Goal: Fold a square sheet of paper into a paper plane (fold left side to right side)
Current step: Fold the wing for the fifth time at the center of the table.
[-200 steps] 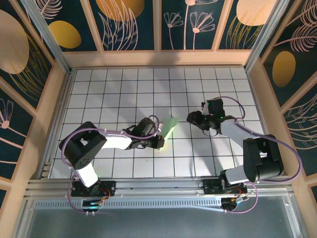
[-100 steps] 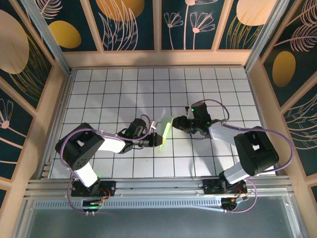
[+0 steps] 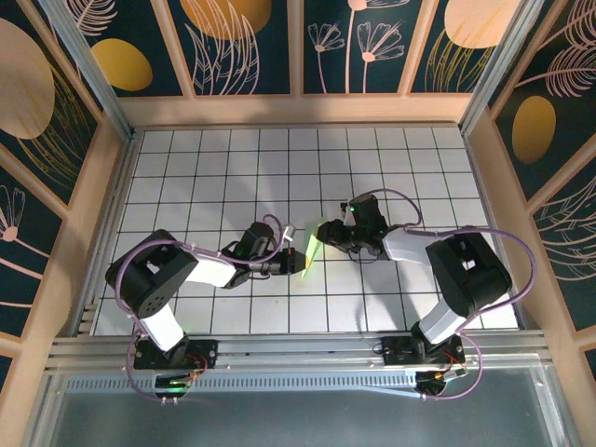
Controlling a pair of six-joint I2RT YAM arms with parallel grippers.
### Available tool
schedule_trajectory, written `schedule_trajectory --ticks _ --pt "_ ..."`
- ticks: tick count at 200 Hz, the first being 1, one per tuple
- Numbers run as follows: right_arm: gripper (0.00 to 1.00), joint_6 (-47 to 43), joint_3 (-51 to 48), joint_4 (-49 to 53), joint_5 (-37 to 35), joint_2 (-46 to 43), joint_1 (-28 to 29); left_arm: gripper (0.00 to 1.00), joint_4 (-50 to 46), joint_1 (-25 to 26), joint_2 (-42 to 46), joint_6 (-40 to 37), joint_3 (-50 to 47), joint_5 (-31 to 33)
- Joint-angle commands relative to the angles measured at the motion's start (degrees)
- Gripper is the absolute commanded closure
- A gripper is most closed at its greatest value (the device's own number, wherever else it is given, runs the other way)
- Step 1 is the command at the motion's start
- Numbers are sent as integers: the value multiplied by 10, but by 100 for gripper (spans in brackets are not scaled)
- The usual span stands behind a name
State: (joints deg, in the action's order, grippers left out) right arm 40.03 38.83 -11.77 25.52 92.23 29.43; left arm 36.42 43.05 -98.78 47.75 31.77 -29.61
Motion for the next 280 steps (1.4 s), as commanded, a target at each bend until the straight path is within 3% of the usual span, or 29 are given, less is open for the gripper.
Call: schedule_trajectory --ticks 1,198,280 --pt "59 11 19 -22 -8 14 7 100 16 -4 -16 8 -2 -16" --pt "61 31 25 -11 -22 47 16 100 24 -10 -44 26 0 -21" --pt "61 31 32 4 -31 64 16 75 20 -11 -30 29 -1 -17"
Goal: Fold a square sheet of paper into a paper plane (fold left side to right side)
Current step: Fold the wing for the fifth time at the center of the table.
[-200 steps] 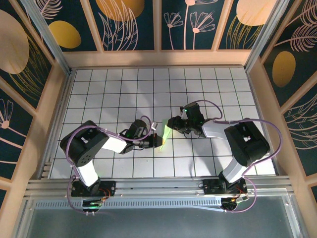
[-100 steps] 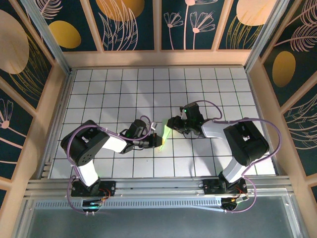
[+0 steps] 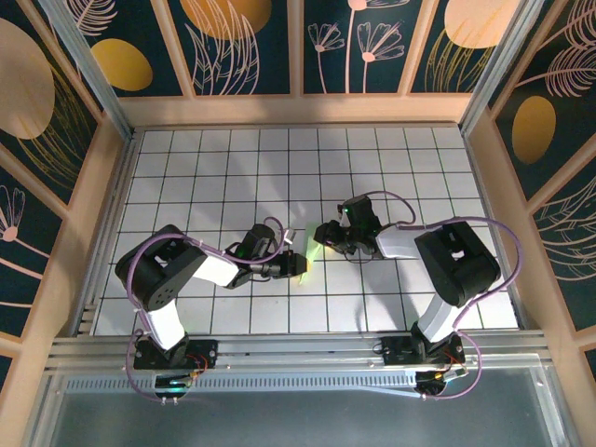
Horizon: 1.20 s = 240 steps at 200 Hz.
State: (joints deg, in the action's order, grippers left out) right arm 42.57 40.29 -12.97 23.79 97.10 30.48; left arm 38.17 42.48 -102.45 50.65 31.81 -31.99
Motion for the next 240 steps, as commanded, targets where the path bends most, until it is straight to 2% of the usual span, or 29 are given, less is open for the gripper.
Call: schedule_trajectory --ticks 1,54,102,160,217,240 --pt "61 6 18 17 -14 15 5 75 2 -5 8 0 -2 8" --pt "61 -1 23 25 -15 18 5 55 -2 -28 36 13 5 14" --pt "61 -4 23 29 -16 18 5 53 -27 -44 -6 -3 55 3" --pt "61 -7 22 34 -18 16 5 65 -22 -43 -53 2 84 6" --pt "61 -8 22 35 -18 16 5 84 -34 -44 -53 5 84 20" --pt "62 -9 22 36 -19 15 5 87 -40 -43 -53 4 82 23"
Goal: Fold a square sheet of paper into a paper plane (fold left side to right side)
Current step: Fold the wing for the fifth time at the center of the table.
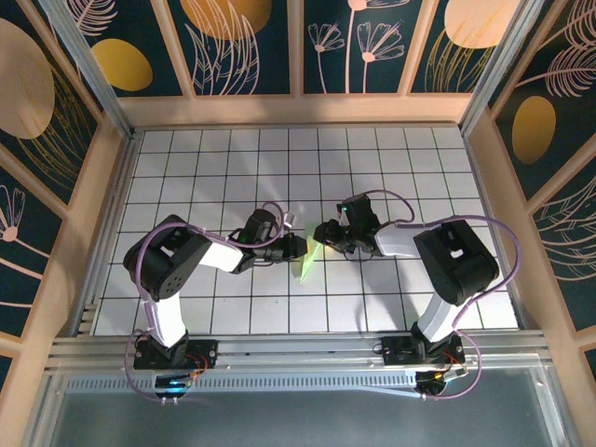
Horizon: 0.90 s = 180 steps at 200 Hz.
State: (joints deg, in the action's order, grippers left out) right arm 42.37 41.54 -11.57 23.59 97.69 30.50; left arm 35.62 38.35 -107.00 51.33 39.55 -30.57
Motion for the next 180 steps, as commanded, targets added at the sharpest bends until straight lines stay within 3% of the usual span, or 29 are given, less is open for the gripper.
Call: schedule_trajectory --ticks 1,146,168,180 --pt "62 -7 10 22 -17 9 5 87 -15 -2 -8 -3 4 9" --pt "61 -1 17 29 -29 -53 5 91 -43 -2 -30 -5 13 15" --pt "66 -7 14 36 -31 -70 1 92 -46 -2 -32 -5 15 16" --pt "73 -13 17 39 -23 -67 0 92 -48 -2 -33 -5 16 16"
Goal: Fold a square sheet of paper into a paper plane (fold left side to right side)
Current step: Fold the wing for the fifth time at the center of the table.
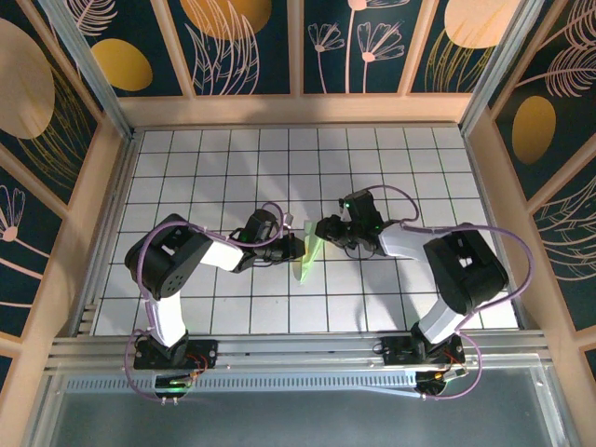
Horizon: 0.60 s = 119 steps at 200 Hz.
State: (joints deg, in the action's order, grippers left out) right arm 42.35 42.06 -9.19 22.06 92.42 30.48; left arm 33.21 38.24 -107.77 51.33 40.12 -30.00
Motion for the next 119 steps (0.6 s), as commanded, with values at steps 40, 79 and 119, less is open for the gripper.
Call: schedule_trajectory --ticks 40,79,119 --pt "96 -16 32 9 13 17 15 93 -29 -1 -25 -5 10 15" --pt "98 -11 34 4 12 46 20 94 -35 -1 -28 -4 13 17" --pt "99 -10 32 11 6 65 23 96 -39 -1 -34 -2 15 18"
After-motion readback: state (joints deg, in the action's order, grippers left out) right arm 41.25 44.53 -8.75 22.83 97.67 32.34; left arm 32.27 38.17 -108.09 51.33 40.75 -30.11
